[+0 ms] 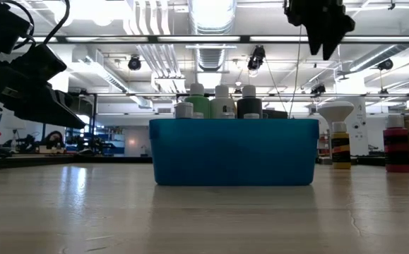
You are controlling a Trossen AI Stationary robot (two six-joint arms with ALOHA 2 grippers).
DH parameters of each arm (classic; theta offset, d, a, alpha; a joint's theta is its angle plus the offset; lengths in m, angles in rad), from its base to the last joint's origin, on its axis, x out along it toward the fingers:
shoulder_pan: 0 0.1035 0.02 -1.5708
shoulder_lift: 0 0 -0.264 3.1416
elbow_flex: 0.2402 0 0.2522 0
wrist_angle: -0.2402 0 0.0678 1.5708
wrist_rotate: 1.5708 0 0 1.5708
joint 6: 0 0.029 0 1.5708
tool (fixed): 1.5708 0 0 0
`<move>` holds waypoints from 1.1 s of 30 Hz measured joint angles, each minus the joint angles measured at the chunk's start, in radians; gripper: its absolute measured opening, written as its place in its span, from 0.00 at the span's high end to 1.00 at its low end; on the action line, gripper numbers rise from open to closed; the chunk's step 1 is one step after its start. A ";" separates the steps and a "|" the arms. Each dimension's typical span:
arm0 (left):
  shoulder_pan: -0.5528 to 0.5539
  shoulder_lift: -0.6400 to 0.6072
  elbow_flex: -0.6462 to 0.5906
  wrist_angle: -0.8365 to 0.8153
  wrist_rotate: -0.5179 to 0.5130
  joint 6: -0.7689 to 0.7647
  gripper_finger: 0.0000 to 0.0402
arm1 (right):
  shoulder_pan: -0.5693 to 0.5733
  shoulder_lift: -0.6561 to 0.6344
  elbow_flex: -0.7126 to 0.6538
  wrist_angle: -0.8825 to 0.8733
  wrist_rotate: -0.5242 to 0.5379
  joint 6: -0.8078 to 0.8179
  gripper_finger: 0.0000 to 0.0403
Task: Pick & Place Paint Supplies
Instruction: Put the small yellow paint bottle into the blue bin
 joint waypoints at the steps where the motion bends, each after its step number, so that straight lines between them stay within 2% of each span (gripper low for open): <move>1: 0.000 0.000 0.000 0.001 0.000 0.000 0.98 | -0.002 0.000 -0.007 0.001 -0.007 0.011 0.28; 13: 0.000 0.000 -0.002 0.015 0.000 0.000 0.98 | -0.003 -0.015 -0.223 0.064 -0.028 0.047 0.31; 28: 0.000 0.000 -0.002 0.017 0.000 0.000 0.98 | -0.028 -0.135 -0.273 0.142 0.006 0.067 0.23; 33: 0.000 0.000 -0.002 0.018 0.000 0.000 0.98 | -0.027 -0.140 -0.275 0.142 0.005 0.069 0.21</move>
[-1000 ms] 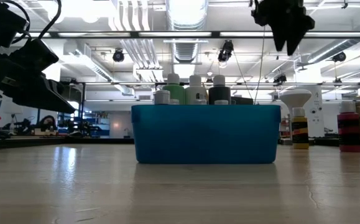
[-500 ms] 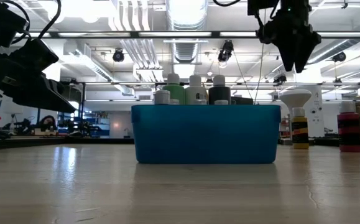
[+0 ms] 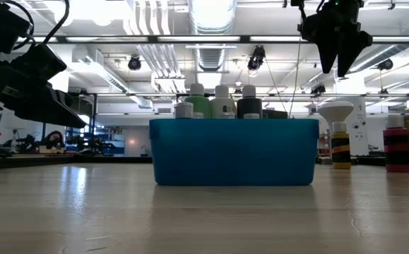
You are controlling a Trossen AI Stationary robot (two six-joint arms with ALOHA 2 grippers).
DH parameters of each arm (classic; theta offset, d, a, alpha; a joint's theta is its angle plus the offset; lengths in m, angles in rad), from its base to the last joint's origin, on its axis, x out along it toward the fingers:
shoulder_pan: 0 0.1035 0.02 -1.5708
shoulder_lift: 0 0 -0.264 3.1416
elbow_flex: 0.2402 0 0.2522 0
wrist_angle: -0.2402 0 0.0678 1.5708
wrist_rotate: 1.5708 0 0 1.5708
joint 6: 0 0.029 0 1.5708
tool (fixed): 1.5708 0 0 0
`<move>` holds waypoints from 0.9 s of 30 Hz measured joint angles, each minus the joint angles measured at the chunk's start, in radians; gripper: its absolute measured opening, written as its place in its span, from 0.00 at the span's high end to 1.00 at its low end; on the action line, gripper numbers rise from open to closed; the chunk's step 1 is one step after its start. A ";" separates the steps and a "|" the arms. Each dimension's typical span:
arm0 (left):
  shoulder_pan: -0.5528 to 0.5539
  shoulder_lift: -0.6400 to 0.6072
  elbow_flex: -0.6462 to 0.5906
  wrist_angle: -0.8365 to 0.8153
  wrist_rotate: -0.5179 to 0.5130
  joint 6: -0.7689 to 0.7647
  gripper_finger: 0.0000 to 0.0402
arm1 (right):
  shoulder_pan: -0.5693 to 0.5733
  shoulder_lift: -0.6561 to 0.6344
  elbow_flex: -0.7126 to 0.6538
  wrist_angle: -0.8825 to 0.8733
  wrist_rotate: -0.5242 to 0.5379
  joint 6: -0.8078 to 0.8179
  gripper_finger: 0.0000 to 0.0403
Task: Pick & Place Paint Supplies
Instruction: Put the small yellow paint bottle into the blue bin
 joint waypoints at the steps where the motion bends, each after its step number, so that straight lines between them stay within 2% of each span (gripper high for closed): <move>1: 0.000 0.000 0.000 0.000 0.000 0.000 0.98 | 0.000 0.000 0.000 0.000 0.000 0.000 0.21; 16: 0.000 0.000 0.000 0.001 0.000 0.000 0.98 | 0.000 0.000 0.001 0.008 -0.005 -0.005 0.28; 27: 0.000 0.000 0.000 0.001 0.000 0.000 0.98 | 0.000 0.001 0.000 0.043 -0.002 -0.040 0.21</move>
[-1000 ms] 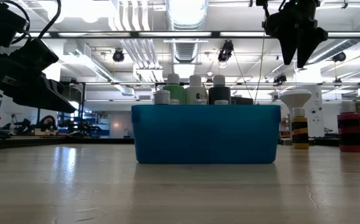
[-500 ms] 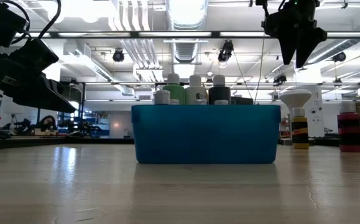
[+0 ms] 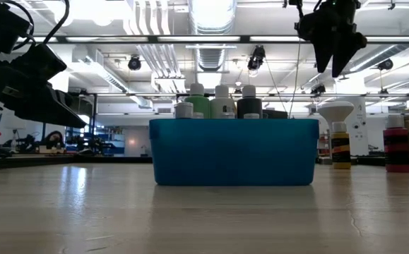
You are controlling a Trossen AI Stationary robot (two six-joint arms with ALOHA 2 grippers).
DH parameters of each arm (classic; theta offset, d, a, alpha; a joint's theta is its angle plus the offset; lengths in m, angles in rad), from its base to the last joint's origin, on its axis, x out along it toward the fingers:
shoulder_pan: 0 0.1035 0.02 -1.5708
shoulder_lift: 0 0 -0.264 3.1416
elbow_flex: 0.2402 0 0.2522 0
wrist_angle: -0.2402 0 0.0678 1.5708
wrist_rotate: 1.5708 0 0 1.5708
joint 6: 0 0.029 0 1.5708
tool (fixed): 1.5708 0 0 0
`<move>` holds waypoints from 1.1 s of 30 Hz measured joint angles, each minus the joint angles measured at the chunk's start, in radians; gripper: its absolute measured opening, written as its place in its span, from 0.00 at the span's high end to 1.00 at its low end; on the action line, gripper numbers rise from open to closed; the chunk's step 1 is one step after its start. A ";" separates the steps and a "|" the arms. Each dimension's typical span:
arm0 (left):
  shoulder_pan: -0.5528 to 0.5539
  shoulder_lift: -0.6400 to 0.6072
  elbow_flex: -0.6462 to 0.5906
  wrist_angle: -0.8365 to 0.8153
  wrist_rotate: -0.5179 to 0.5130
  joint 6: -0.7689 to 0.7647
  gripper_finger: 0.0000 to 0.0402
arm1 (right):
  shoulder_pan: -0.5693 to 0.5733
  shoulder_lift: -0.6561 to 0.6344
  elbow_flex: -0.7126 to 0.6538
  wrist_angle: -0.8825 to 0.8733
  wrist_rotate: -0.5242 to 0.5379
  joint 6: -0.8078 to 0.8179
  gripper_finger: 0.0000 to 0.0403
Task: Pick & Place Paint Supplies
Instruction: Put the small yellow paint bottle into the blue bin
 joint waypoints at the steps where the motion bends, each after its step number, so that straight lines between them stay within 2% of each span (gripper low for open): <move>1: 0.000 0.000 0.000 0.000 0.000 0.000 0.98 | 0.000 0.000 -0.001 0.011 0.000 -0.005 0.21; 7: 0.000 0.000 0.000 0.000 0.000 0.000 0.98 | -0.001 0.047 -0.005 0.030 0.000 -0.025 0.20; 13: 0.000 0.000 0.000 0.000 0.000 0.000 0.98 | -0.005 0.111 -0.006 0.002 -0.022 -0.040 0.27; 19: 0.000 0.000 0.000 0.000 0.000 0.000 0.98 | -0.017 0.086 -0.043 0.012 -0.019 -0.039 0.31; 33: 0.000 0.000 0.001 0.000 0.000 0.000 0.98 | -0.157 0.037 -0.251 0.166 -0.094 -0.092 0.24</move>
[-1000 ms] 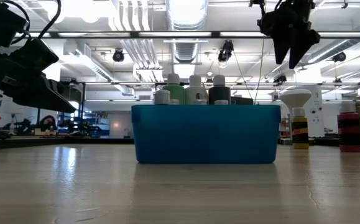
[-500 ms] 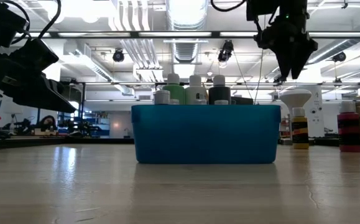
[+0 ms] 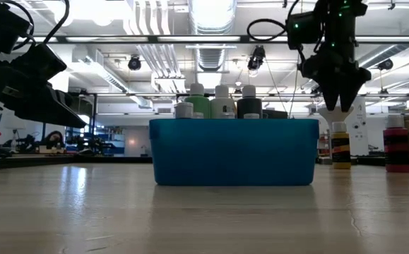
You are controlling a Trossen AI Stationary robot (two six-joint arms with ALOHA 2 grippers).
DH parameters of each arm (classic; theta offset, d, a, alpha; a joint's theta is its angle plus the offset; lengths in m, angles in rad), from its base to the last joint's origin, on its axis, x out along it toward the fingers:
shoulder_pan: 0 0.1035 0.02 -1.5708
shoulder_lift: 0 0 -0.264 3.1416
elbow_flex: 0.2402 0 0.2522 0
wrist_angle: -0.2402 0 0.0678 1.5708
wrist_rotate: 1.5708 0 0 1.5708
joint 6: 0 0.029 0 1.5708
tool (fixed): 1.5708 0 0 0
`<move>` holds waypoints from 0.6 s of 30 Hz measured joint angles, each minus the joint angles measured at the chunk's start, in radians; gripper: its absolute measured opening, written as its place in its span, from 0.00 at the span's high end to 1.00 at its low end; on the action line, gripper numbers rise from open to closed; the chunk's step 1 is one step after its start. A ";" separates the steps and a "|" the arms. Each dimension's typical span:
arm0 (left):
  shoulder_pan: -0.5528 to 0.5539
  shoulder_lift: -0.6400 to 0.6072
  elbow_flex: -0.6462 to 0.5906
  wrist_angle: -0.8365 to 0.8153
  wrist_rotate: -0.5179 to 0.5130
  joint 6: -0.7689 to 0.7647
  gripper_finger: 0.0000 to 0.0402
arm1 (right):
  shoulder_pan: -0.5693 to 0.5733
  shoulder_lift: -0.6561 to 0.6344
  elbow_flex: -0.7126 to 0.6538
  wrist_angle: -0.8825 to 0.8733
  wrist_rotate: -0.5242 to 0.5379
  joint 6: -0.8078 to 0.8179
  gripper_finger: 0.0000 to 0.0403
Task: Pick & Place Paint Supplies
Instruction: Put the small yellow paint bottle into the blue bin
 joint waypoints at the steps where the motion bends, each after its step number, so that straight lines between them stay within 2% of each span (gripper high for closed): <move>1: 0.000 0.000 0.000 0.000 0.000 0.000 0.98 | -0.005 -0.001 -0.009 0.012 0.000 -0.004 0.24; 10: 0.000 0.000 0.000 0.000 0.000 0.000 0.98 | -0.051 -0.005 -0.100 0.118 -0.008 -0.024 0.31; 18: 0.000 0.000 0.000 0.000 0.000 0.000 0.98 | -0.075 -0.005 -0.131 0.137 -0.027 -0.030 0.33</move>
